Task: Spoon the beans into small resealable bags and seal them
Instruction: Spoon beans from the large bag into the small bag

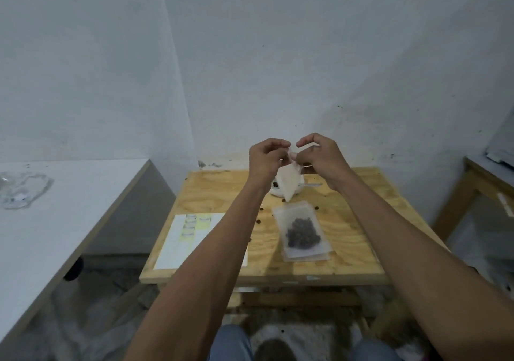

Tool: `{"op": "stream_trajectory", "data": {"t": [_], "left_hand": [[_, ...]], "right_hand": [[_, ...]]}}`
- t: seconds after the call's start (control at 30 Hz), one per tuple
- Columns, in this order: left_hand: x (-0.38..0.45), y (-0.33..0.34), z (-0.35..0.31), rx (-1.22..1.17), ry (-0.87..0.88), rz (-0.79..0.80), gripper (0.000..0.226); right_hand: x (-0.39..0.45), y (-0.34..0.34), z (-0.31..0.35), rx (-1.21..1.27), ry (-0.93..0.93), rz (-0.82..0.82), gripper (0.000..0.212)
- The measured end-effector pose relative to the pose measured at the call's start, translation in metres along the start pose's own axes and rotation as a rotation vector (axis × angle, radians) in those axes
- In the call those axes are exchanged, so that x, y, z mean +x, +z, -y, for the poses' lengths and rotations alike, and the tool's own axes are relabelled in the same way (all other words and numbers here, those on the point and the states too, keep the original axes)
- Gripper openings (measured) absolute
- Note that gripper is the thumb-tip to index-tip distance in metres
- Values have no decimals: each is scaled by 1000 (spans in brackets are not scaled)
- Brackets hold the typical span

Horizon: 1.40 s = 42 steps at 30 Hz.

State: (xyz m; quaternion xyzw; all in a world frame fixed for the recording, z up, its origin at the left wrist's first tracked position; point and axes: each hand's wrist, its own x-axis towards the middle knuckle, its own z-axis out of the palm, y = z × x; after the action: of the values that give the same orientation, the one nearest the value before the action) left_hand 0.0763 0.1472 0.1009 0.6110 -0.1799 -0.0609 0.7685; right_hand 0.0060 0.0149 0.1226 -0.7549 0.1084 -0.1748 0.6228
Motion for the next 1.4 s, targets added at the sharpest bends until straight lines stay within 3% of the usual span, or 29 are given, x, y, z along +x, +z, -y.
{"op": "stream_trajectory", "data": {"t": [0.27, 0.5, 0.77, 1.13, 1.4], "left_hand": [[-1, 1, -2, 23, -167, 24, 19], [3, -5, 3, 90, -65, 12, 21], [0, -10, 4, 116, -115, 47, 25], [2, -12, 17, 558, 105, 64, 31], [4, -16, 11, 659, 318, 92, 30]], "right_hand": [[3, 8, -5, -324, -196, -104, 17], [0, 8, -1, -397, -148, -29, 22], [1, 11, -1, -404, -98, 32, 33], [3, 7, -17, -570, -147, -139, 36], [1, 4, -16, -587, -328, -174, 35]]}}
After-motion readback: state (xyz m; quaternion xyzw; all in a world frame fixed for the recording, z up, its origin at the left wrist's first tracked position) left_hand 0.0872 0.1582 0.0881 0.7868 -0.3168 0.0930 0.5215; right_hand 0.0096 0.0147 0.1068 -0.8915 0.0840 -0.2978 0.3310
